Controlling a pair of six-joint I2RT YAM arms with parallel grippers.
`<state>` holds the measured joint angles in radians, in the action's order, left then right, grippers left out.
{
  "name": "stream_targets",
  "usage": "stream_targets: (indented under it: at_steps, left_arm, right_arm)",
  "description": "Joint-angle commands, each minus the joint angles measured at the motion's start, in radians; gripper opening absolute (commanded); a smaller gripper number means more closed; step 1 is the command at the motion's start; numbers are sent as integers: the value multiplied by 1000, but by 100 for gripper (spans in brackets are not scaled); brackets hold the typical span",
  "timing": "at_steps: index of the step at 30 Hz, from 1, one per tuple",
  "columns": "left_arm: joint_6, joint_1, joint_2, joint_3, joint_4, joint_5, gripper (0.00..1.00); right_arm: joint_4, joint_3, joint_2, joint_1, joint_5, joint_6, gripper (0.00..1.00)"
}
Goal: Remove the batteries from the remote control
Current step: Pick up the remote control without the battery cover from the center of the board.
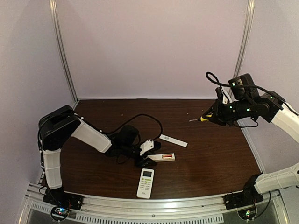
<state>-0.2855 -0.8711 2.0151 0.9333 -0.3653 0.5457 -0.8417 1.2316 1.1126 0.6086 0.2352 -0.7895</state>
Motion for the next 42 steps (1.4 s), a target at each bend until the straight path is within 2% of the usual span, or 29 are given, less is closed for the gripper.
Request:
stream_targets:
  at_steps: [1, 9, 14, 21, 29, 39, 42]
  left_arm:
    - [-34, 6, 25, 8, 0, 18, 45]
    - [-46, 7, 33, 56, 89, 36, 15]
    - [-40, 7, 9, 80, 135, 38, 7]
    - [-27, 6, -69, 86, 186, 15, 0]
    - [34, 6, -173, 94, 280, -37, 0]
    - [154, 6, -253, 136, 437, -160, 0]
    - [140, 7, -266, 147, 465, -145, 0]
  right_arm:
    - [-10, 4, 7, -1, 5, 3, 0]
    - [-19, 30, 30, -1, 24, 25, 0]
    - [-51, 70, 51, -2, 53, 51, 0]
    - [-70, 95, 52, -1, 104, 43, 0]
    - [-109, 127, 37, -1, 89, 73, 0]
    - [-71, 133, 24, 112, -48, 60, 0]
    - [-67, 132, 25, 132, -72, 51, 0]
